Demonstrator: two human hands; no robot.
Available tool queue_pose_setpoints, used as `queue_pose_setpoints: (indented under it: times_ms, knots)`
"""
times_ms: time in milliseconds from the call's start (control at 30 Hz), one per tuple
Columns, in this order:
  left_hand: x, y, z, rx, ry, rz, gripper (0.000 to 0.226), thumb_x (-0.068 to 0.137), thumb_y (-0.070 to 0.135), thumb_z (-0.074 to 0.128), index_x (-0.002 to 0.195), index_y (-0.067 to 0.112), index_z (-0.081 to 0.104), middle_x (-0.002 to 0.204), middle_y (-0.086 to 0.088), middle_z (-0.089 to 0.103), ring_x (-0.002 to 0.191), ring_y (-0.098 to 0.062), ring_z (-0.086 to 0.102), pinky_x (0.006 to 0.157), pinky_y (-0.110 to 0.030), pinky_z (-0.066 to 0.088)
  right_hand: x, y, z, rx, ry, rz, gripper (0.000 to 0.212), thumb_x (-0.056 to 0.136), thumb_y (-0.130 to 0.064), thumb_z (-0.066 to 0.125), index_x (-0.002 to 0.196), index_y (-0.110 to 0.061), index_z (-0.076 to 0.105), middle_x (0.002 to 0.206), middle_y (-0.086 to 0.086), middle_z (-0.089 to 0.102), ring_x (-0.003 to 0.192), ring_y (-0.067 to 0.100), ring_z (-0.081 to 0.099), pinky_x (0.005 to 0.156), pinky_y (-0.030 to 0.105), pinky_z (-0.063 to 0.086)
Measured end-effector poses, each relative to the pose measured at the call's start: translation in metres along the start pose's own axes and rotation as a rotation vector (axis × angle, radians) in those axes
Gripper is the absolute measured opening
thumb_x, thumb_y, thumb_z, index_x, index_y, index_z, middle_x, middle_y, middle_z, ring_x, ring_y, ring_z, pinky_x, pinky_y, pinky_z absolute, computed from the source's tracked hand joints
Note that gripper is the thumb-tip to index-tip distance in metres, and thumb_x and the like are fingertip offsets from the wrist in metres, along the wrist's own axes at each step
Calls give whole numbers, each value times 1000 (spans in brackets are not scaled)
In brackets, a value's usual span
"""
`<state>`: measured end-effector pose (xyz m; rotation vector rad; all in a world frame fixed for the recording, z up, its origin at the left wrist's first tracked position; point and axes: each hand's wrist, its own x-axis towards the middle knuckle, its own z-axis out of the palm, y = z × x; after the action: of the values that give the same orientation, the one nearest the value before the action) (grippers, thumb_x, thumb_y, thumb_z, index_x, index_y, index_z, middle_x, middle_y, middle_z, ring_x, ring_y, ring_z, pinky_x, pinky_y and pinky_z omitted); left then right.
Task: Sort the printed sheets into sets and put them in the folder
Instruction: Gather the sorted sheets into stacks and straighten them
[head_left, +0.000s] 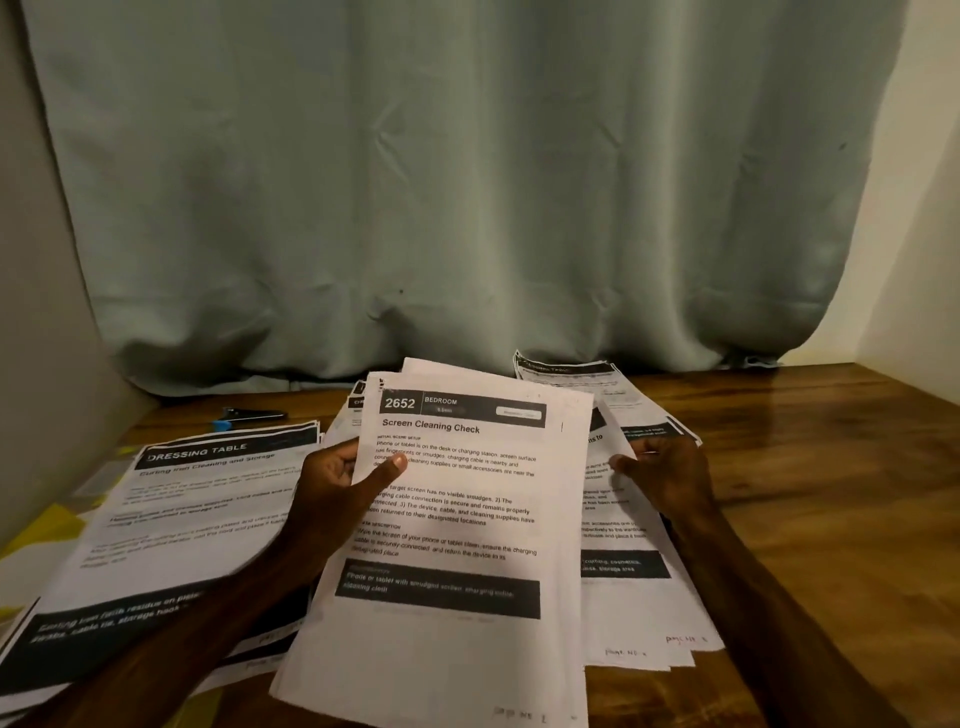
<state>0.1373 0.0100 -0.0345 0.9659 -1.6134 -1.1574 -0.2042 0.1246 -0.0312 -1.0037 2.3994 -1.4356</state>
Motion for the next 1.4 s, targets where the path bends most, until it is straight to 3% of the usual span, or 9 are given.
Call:
queue_pose_setpoints:
  times_ms: [167, 367, 467, 700, 767, 900, 1067, 1200, 1400]
  knots:
    - [1, -3, -1, 64, 3, -17, 12, 92, 28, 72, 104, 27, 70, 94, 4, 79, 81, -19, 77, 77, -43, 63, -3, 0, -4, 43, 24, -74, 24, 90, -19, 76, 110, -5, 73, 122, 14, 72, 102, 27, 67, 84, 34, 49]
    - [0, -4, 0, 68, -45, -19, 12, 95, 24, 68, 107, 22, 68, 87, 10, 79, 79, -17, 77, 66, -30, 61, -4, 0, -6, 107, 78, -118, 27, 93, -17, 73, 117, -5, 71, 124, 13, 71, 108, 30, 68, 91, 39, 54]
    - [1, -4, 0, 53, -52, -15, 15, 95, 22, 68, 110, 25, 66, 94, 6, 79, 84, -17, 77, 75, -39, 63, -3, 2, -6, 130, 118, -138, 24, 95, -19, 71, 115, -8, 70, 122, 11, 72, 105, 31, 70, 89, 45, 59]
    - [2, -4, 1, 42, -28, 18, 16, 97, 25, 66, 110, 32, 62, 107, 5, 76, 90, -19, 76, 84, -48, 62, 0, 0, -8, 276, 259, -133, 28, 99, -20, 66, 121, -3, 62, 122, 13, 70, 102, 27, 69, 78, 35, 54]
    - [1, -4, 2, 31, -12, 20, 16, 97, 25, 64, 111, 32, 62, 108, 4, 76, 91, -19, 76, 85, -48, 61, -2, -1, -8, 345, 206, -112, 30, 95, -22, 71, 120, -8, 63, 121, 8, 71, 98, 19, 68, 73, 33, 57]
    - [0, -5, 3, 29, 9, 25, 20, 97, 26, 65, 116, 32, 62, 114, 0, 74, 98, -22, 74, 89, -51, 60, -7, -1, -2, 540, -62, 79, 33, 83, -13, 83, 109, -23, 63, 110, 2, 75, 91, 26, 76, 75, 55, 63]
    - [0, -4, 3, 24, 11, 36, 20, 96, 24, 67, 112, 35, 62, 111, 8, 72, 102, -19, 72, 89, -44, 59, -4, -2, -3, 412, -2, -5, 24, 86, -11, 80, 107, -13, 68, 114, 5, 73, 87, 22, 74, 72, 38, 63]
    - [2, -7, 4, 49, 4, 25, 27, 96, 26, 66, 121, 31, 58, 111, 11, 70, 100, -16, 70, 90, -44, 59, 1, 3, -6, 443, 107, -9, 19, 87, -10, 79, 90, -24, 66, 119, 9, 74, 98, 28, 74, 86, 52, 61]
    - [0, -5, 9, 117, 13, 48, 37, 99, 27, 62, 135, 23, 53, 112, 7, 66, 96, -15, 67, 77, -29, 55, 7, 6, -6, 491, 181, -19, 22, 89, -8, 76, 110, -6, 70, 118, 11, 74, 100, 26, 73, 90, 50, 60]
